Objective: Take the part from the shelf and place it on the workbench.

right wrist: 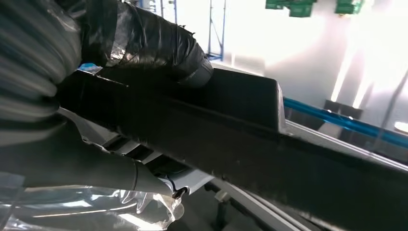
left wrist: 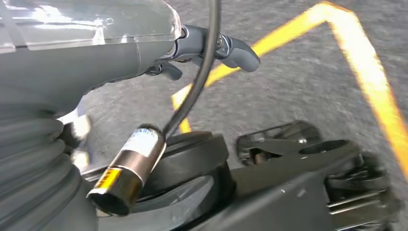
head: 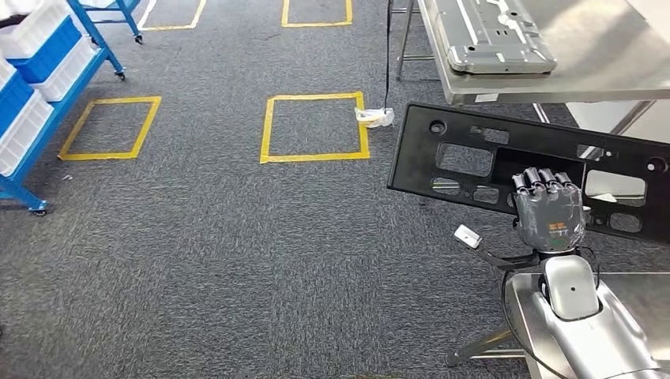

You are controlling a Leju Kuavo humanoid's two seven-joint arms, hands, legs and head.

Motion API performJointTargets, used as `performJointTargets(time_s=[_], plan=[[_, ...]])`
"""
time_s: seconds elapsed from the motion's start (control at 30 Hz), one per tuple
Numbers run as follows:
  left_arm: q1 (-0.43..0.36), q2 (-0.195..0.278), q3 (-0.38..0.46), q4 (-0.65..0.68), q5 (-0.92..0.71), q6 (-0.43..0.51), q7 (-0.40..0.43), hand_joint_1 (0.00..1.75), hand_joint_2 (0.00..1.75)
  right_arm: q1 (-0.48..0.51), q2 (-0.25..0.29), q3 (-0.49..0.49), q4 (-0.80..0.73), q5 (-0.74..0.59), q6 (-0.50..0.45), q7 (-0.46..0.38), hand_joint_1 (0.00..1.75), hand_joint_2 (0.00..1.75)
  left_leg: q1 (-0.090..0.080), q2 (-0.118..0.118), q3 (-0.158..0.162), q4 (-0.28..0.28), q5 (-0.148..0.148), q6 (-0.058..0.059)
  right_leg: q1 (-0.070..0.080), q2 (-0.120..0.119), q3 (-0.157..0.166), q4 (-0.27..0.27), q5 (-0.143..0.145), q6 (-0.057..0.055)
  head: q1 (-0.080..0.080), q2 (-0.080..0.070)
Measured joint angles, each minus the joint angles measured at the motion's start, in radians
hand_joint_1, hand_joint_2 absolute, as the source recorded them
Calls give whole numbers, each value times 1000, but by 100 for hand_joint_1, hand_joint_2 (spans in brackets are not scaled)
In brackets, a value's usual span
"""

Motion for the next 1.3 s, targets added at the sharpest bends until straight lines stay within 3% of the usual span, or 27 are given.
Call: performJointTargets(time_s=[0.03, 0.07, 0.13, 0.17, 0.2, 0.23, 0.3, 0.37, 0.43, 0.5, 0.53, 0.57, 0.63, 0.7, 0.73, 0.8, 0.87, 0.93, 1.0, 1.03, 1.07, 1.1, 1.17, 1.23, 1.3], plan=[[0, 0, 0, 0, 0, 0, 0, 0, 175, 2, 0, 0, 0, 0, 0, 0, 162, 175, -4, -2, -12, 9, 15, 7, 4, 15, 1, 1, 0, -1, 0, 0], [-1, 0, 0, 0, 0, 0, 0, 0, 175, 3, 0, 0, 0, 0, 0, 0, 162, 175, -8, -7, -4, -26, 50, 15, 6, 30, 3, 1, -1, -2, 0, 0], [1, 2, 0, 1, 0, 0, 1, 0, 175, 4, 0, 0, 0, 0, 0, 0, 162, 175, -16, -51, 48, -164, 137, 33, 6, 60, 7, 2, -1, -2, 0, 0], [3, 3, 0, 1, 0, 0, 1, 0, 175, 4, 1, 0, 0, 0, 0, 0, 162, 175, -18, -76, 72, -225, 164, 38, 5, 75, 6, 3, -1, -1, 0, 0], [5, 4, 0, 1, 0, 0, 1, 0, 175, 5, 1, 0, 0, 0, 0, 0, 162, 175, -18, -95, 86, -261, 176, 42, 2, 88, 3, 2, 1, 3, 0, 0], [5, 5, 0, 2, 0, 0, 1, 0, 175, 8, 2, 0, 0, 0, 0, 0, 162, 175, -18, -100, 92, -274, 174, 43, -1, 102, -1, 0, 4, 8, 0, 0], [1, 3, 0, 2, 0, 0, 1, 0, 175, 13, 0, -1, 0, 0, 0, -1, 162, 175, -16, -75, 100, -295, 181, 46, -5, 118, -6, -7, 11, 20, 0, 0], [1, 1, 0, 2, 0, 0, 1, 0, 175, 12, -3, -3, -1, 0, 0, 0, 162, 175, -13, -45, 114, -325, 195, 52, 2, 65, -20, 19, -9, 27, 2, 0], [3, 1, 0, 2, 0, 0, 1, 0, 175, 9, -4, -5, -1, 0, 0, 1, 162, 175, -13, -15, 121, -340, 201, 56, 4, -7, -68, 120, -67, 33, 4, 0], [5, 3, -1, 2, 0, 0, 1, 0, 175, 12, -4, -5, 0, 0, 0, 0, 162, 175, -13, 16, 122, -339, 198, 55, -7, -27, -120, 229, -107, 44, 4, 0], [5, 4, -1, 2, 0, 0, 1, 0, 175, 14, -4, -5, 0, 0, 0, 0, 162, 175, -12, 30, 122, -337, 196, 53, -13, -31, -125, 241, -102, 51, 4, 0], [5, 4, -1, 2, 0, 0, 1, 0, 175, 15, -4, -5, 0, 0, 0, 0, 162, 175, -10, 44, 122, -333, 191, 49, -19, -38, -109, 212, -79, 58, 4, 0], [5, 4, -1, 2, 0, 0, 1, 0, 175, 14, -3, -6, 0, 0, 0, 0, 162, 175, -6, 69, 122, -318, 178, 38, -23, -79, -37, 81, -22, 69, 4, 0], [4, 5, -1, 2, 0, 0, 1, 0, 175, 14, -2, -7, -1, 0, 0, 0, 162, 175, -9, 87, 122, -302, 163, 23, -19, -112, 7, -1, 1, 61, 4, 0], [4, 6, -1, 3, 0, 0, 1, 0, 175, 14, -2, -7, -1, 0, 0, 0, 162, 175, -12, 96, 124, -299, 159, 17, -15, -113, 7, -4, -3, 53, 3, 0], [2, 5, -1, 3, 0, 0, 1, 0, 175, 15, -2, -9, -2, 0, 0, 0, 162, 175, -11, 113, 129, -297, 151, 7, -15, -87, 4, -2, -3, 37, 2, 0], [1, 5, -1, 3, 0, 0, 1, 0, 175, 12, -2, -11, -3, 0, 0, 0, 162, 175, -3, 78, 120, -262, 121, -3, -18, -63, 6, -5, -1, 23, 1, 0], [1, 5, -1, 3, 0, 0, 0, 0, 175, 8, -1, -13, -3, 0, 0, 0, 162, 175, 2, 19, 71, -149, 57, -7, -18, -40, 7, -7, 0, 12, 0, 0], [1, 5, -1, 3, 0, 0, -1, 0, 175, 9, 0, -12, -3, 0, 0, 0, 162, 175, 2, 1, 7, -21, 11, -5, -12, -14, 7, -6, 0, 8, 0, 0], [0, 5, 0, 3, 0, 0, -1, 0, 175, 10, 1, -12, -3, 0, 0, 0, 162, 175, 2, -1, -7, 1, 15, -3, -10, 0, 7, -5, 0, 8, 0, 0], [-2, 5, 0, 3, 0, 0, 0, 0, 175, 10, 1, -12, -3, 0, 0, 0, 162, 175, 2, -3, -2, -16, 39, 1, -8, 15, 8, -5, 0, 8, 0, 0], [-2, 5, 0, 3, 0, 0, 0, 0, 175, 10, 1, -12, -3, 0, 0, -1, 162, 175, 2, -10, 20, -70, 78, 6, -8, 30, 9, -4, 0, 8, 0, 0], [1, 6, 0, 3, 0, 0, 1, 0, 175, 10, 1, -12, -3, 0, 0, 0, 162, 175, 2, -56, 74, -206, 144, 15, -10, 57, 6, 0, 2, 11, 0, 0], [1, 6, -1, 3, 0, 0, 1, 0, 175, 11, 2, -12, -3, 0, 0, 0, 162, 175, 0, -89, 100, -272, 162, 18, -15, 81, -3, -1, 8, 22, 0, 0], [-2, 5, -1, 3, 0, 0, 1, 0, 175, 14, 1, -13, -3, 0, 0, -1, 162, 175, -1, -74, 104, -283, 166, 22, -19, 105, -9, -8, 17, 38, 0, 0]])
